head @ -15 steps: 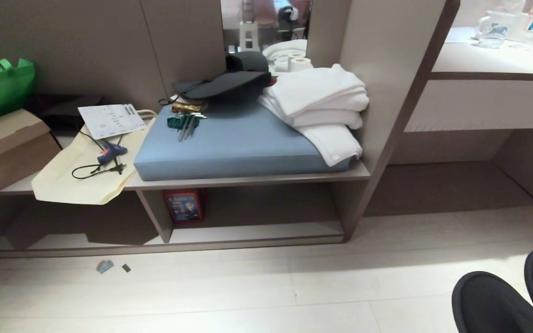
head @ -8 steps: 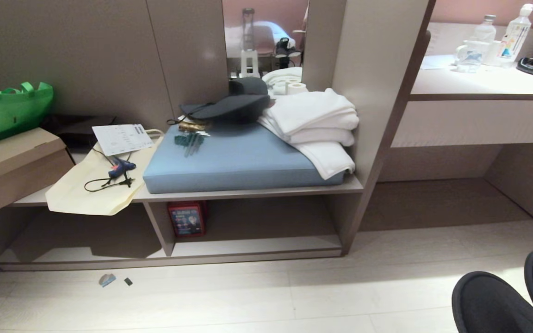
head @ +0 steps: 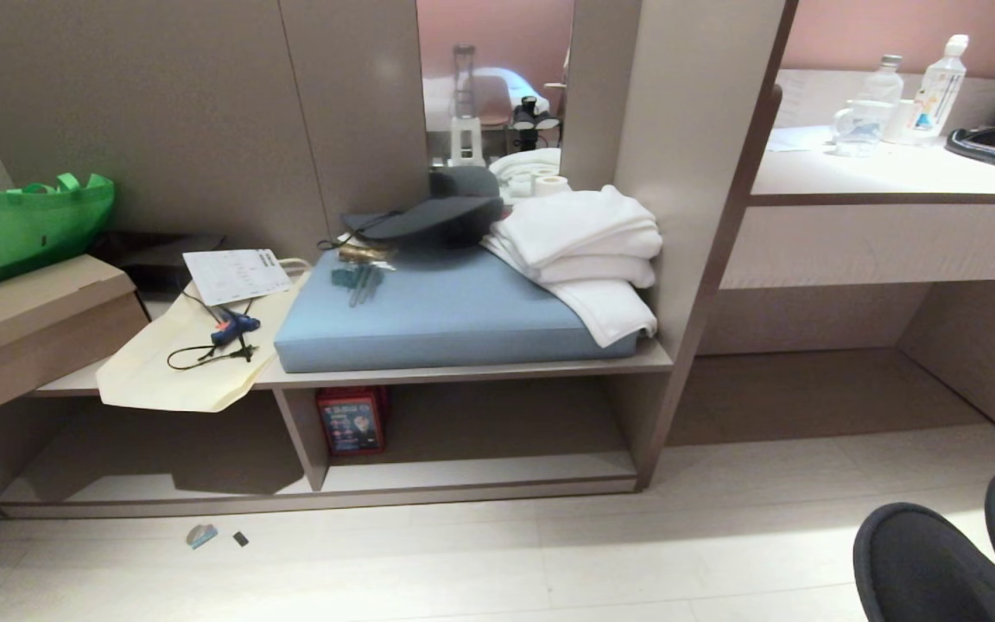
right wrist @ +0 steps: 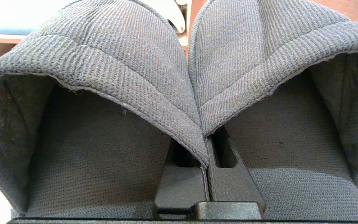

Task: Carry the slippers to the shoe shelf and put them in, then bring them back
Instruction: Place the slippers on the floor

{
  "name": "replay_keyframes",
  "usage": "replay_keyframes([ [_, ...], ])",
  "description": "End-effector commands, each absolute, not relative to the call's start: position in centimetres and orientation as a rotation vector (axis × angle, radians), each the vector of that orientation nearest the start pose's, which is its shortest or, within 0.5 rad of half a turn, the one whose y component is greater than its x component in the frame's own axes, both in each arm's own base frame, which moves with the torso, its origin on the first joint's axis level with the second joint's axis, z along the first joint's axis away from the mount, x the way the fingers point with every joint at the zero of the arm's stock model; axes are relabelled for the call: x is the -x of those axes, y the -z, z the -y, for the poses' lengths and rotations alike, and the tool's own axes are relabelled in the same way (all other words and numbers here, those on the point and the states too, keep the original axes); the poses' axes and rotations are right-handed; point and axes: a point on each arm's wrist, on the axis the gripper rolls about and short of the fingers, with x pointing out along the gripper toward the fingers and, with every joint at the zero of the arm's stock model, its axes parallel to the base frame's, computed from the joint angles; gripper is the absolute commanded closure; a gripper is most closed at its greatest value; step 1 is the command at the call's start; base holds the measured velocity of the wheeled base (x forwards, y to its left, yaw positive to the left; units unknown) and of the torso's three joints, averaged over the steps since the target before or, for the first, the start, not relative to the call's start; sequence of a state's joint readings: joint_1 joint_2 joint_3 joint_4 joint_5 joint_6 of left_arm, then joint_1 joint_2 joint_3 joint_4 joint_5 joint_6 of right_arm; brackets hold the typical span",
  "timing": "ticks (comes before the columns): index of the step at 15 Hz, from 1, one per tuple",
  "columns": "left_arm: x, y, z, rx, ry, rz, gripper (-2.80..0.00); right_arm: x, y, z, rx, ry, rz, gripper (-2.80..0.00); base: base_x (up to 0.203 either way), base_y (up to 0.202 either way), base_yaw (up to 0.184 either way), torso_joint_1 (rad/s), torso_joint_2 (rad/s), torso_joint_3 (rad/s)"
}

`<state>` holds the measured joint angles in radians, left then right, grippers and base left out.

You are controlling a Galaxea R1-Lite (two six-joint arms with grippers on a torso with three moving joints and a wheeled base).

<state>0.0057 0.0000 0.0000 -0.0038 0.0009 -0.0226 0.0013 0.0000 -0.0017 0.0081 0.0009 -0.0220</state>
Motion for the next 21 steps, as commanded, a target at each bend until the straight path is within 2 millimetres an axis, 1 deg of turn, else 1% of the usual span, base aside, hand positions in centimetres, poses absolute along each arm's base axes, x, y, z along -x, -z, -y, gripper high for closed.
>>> replay_keyframes([
  [1,2.27,-7.60,0.01,0.023,-0.008,0.004,0.00,2.28,-7.52,0.00,0.024,-0.005,-0.008,0.00,0.000,0.000,0.000,0.000,0.00,0.000],
  [6,2.28,-7.60,0.01,0.023,-0.009,0.005,0.00,2.28,-7.52,0.00,0.025,-0.005,-0.008,0.00,0.001,0.002,-0.015,0.001,0.00,0.001],
  [21,2.28,-7.60,0.01,0.021,-0.008,0.005,0.00,2.28,-7.52,0.00,0.025,-0.005,-0.008,0.00,0.001,0.008,-0.173,0.003,0.00,0.002],
])
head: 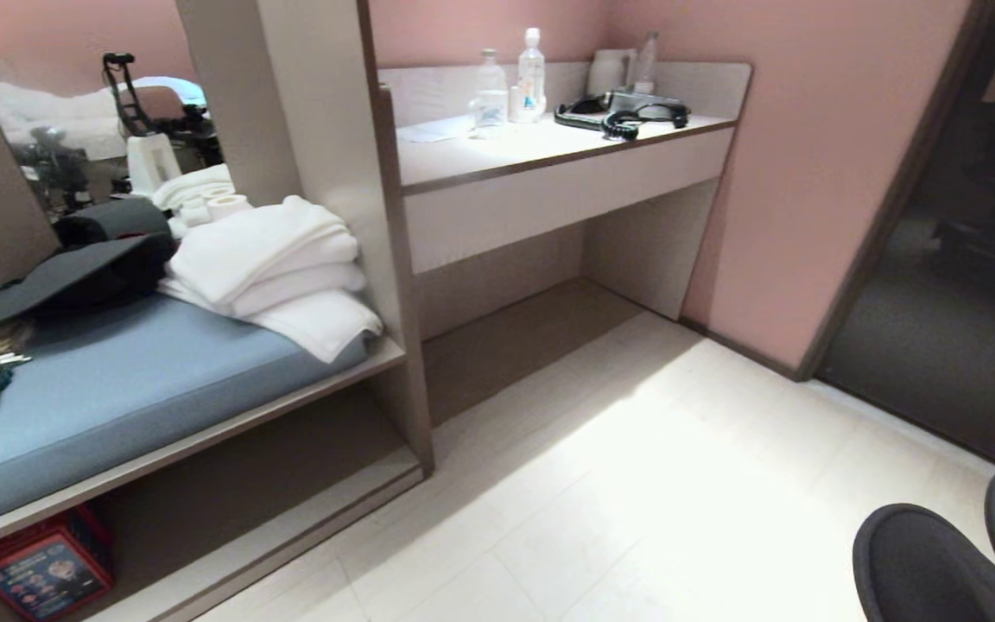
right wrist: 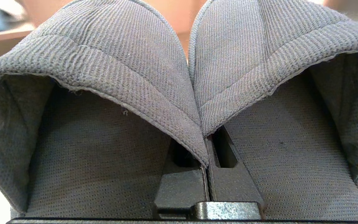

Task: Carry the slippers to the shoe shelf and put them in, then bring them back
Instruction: Place the slippers on the floor

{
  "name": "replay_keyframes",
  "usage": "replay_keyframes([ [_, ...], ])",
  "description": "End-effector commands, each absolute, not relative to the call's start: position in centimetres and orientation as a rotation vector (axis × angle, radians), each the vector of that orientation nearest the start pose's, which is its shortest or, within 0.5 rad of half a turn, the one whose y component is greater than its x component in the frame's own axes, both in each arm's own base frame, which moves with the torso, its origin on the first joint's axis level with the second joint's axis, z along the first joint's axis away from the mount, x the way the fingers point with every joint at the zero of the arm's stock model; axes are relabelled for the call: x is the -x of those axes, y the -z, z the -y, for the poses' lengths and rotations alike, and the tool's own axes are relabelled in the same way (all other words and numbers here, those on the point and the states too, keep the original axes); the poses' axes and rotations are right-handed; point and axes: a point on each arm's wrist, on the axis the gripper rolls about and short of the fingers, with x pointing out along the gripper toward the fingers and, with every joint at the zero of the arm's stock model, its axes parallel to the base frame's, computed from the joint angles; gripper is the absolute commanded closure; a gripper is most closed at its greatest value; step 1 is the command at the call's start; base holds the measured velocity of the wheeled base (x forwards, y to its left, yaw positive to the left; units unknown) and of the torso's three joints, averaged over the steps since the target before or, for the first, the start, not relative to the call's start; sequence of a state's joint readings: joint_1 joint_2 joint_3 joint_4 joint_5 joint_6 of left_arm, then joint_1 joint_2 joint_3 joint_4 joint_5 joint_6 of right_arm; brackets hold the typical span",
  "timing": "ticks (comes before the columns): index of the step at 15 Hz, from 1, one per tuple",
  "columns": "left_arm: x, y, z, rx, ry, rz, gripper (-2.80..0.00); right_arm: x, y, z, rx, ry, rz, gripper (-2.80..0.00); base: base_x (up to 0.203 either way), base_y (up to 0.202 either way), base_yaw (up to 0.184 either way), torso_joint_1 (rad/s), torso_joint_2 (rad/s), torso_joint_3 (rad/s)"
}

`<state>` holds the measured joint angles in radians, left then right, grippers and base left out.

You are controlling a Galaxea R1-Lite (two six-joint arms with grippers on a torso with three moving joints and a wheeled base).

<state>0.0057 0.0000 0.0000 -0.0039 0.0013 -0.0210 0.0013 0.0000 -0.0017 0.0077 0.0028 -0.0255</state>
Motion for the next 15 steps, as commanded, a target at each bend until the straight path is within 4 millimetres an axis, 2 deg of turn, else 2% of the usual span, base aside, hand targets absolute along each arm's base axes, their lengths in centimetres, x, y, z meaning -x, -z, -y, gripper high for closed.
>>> replay_keyframes([
  [1,2.27,-7.60,0.01,0.021,-0.008,0.004,0.00,2.28,-7.52,0.00,0.022,-0.004,-0.008,0.00,0.001,0.004,-0.108,0.002,0.01,0.007],
  [12,2.28,-7.60,0.01,0.016,-0.006,0.004,0.00,2.28,-7.52,0.00,0.029,-0.003,-0.008,0.00,0.000,0.000,0.000,0.000,0.00,0.000],
  [15,2.28,-7.60,0.01,0.015,-0.006,0.005,0.00,2.28,-7.52,0.00,0.026,-0.003,-0.008,0.00,0.176,0.000,-0.002,0.004,0.01,0.002],
])
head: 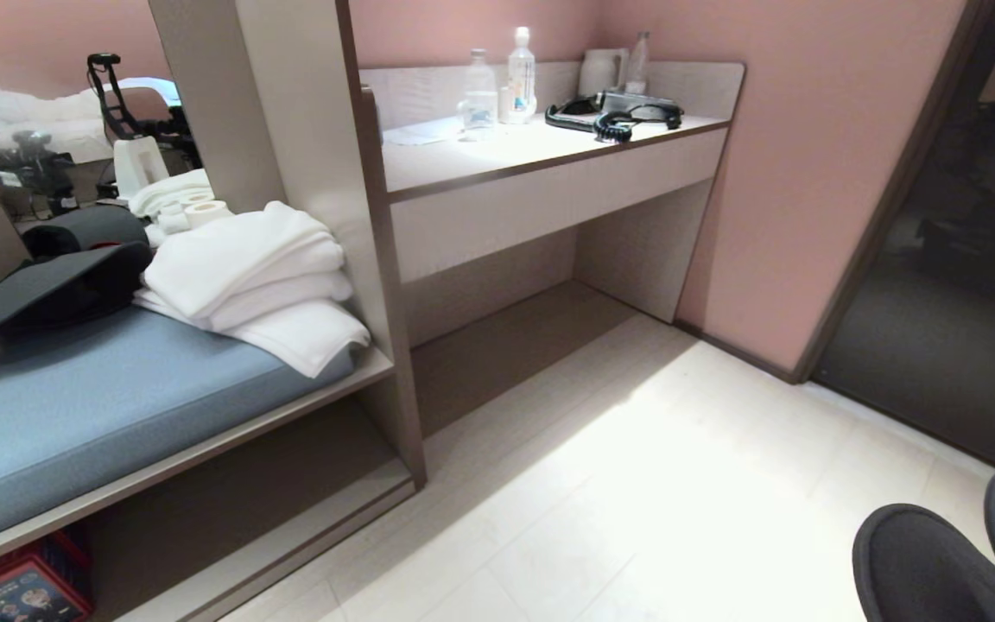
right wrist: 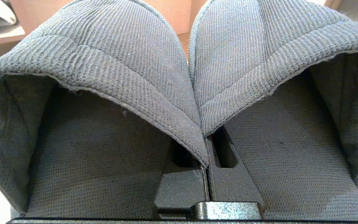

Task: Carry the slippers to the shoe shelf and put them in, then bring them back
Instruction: Place the slippers on the floor

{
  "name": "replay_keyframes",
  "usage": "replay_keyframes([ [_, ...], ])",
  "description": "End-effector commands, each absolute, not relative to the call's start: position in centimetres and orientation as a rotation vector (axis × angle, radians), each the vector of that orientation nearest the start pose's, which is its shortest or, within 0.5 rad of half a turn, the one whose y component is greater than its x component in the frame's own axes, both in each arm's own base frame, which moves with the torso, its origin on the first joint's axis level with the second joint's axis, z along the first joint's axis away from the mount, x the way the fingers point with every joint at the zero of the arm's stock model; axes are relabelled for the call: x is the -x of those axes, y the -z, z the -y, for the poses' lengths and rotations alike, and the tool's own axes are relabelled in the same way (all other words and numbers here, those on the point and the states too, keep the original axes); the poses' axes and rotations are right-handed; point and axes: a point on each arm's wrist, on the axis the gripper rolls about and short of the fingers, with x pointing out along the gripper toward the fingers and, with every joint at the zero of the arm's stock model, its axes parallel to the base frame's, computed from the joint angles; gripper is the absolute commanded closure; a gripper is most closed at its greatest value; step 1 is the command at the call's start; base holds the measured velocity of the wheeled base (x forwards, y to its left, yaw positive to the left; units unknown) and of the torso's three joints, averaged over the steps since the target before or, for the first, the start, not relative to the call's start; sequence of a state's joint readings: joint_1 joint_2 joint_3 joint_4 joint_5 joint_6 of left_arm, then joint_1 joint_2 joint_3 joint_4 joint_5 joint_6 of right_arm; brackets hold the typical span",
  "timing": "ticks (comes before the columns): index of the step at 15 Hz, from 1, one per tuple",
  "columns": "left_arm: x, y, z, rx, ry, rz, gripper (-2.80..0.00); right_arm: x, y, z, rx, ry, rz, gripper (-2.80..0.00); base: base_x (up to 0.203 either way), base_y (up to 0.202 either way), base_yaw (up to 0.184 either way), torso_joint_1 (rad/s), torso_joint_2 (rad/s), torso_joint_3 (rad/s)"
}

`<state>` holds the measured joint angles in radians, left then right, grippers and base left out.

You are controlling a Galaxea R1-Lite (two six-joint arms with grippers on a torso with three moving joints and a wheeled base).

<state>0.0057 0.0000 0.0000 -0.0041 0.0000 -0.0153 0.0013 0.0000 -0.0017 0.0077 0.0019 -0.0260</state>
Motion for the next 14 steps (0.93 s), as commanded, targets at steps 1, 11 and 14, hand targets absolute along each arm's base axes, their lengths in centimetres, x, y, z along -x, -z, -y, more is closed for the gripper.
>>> replay_keyframes([
  [1,2.28,-7.60,0.01,0.017,-0.006,0.005,0.00,2.28,-7.52,0.00,0.026,-0.003,-0.008,0.00,0.199,0.000,-0.001,0.002,0.00,-0.002],
  [11,2.28,-7.60,0.01,0.021,-0.006,0.005,0.00,2.28,-7.52,0.00,0.029,-0.003,-0.008,0.00,0.128,0.000,0.001,0.004,0.00,-0.009],
  [14,2.28,-7.60,0.01,0.022,-0.007,0.004,0.00,2.28,-7.52,0.00,0.029,-0.003,-0.008,0.00,0.000,0.000,0.000,0.001,0.00,-0.185],
])
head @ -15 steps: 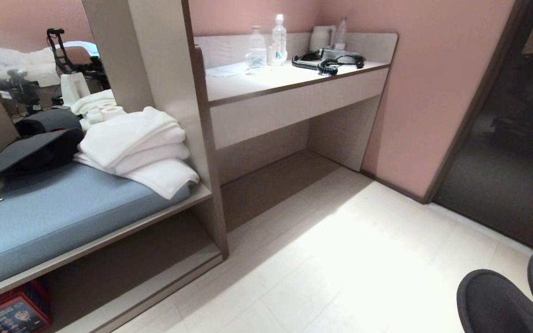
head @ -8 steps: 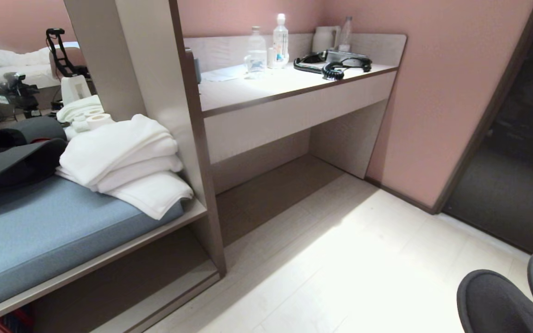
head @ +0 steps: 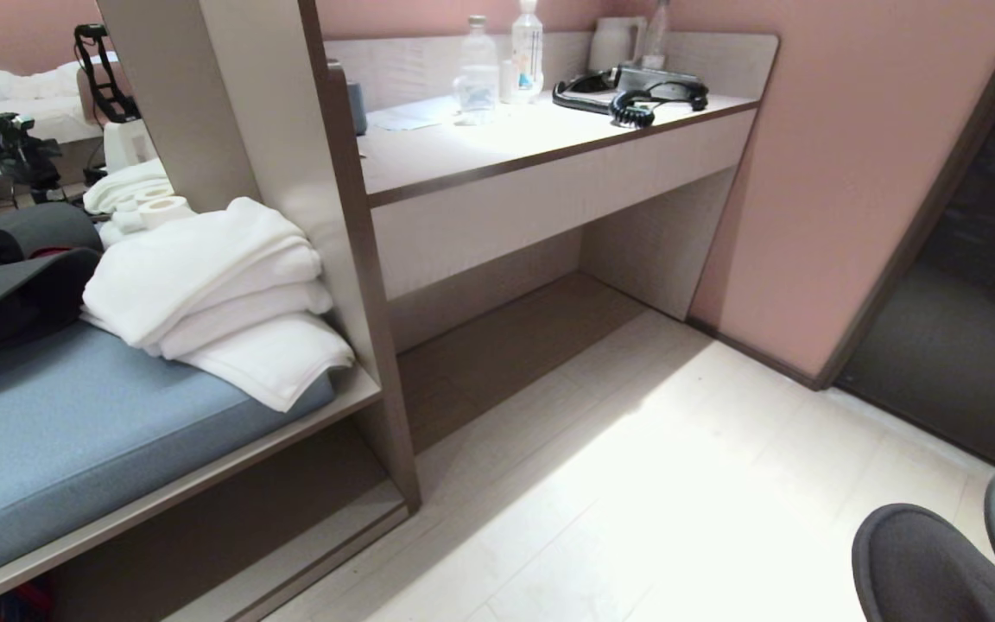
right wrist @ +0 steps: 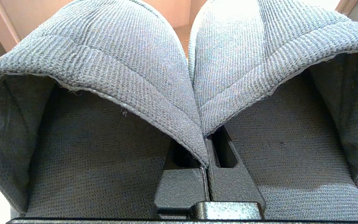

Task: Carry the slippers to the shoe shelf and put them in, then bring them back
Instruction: Place the slippers on the floor

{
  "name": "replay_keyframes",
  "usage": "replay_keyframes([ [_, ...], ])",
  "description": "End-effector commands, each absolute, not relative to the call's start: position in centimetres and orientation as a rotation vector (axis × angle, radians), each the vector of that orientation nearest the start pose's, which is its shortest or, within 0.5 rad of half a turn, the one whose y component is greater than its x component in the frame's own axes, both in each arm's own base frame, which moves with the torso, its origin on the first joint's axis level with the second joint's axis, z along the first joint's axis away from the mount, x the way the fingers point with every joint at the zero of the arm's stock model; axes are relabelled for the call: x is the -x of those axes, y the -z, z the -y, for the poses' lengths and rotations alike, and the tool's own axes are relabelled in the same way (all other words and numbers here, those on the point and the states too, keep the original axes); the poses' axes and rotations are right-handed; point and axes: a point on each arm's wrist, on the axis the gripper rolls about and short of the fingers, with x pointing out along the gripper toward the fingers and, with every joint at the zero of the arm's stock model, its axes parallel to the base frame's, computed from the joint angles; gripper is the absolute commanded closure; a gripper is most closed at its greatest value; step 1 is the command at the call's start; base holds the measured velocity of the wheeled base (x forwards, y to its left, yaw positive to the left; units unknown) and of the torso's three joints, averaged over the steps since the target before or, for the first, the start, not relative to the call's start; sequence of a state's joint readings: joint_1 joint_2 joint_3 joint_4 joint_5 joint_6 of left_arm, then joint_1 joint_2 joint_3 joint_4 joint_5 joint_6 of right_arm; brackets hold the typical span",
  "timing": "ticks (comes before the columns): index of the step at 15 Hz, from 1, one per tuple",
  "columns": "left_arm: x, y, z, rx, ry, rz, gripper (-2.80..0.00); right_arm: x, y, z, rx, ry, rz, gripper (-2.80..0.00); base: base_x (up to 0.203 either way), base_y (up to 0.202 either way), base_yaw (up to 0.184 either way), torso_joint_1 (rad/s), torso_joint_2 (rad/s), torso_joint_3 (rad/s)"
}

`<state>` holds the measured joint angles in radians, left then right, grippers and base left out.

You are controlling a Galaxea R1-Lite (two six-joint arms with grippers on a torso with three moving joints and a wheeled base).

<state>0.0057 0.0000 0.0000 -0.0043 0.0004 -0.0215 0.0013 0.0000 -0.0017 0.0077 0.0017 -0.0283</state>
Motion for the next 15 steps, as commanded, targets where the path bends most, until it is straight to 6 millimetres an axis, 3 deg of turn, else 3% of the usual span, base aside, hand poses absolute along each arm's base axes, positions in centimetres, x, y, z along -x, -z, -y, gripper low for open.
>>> replay_keyframes([
  [1,2.28,-7.60,0.01,0.023,-0.006,0.005,0.00,2.28,-7.52,0.00,0.029,-0.003,-0.008,0.00,0.000,0.000,0.000,0.001,0.00,-0.200],
  [15,2.28,-7.60,0.01,0.023,-0.008,0.005,0.00,2.28,-7.53,-0.01,0.074,-0.009,-0.006,0.00,0.000,0.000,0.000,0.004,0.00,-0.198],
])
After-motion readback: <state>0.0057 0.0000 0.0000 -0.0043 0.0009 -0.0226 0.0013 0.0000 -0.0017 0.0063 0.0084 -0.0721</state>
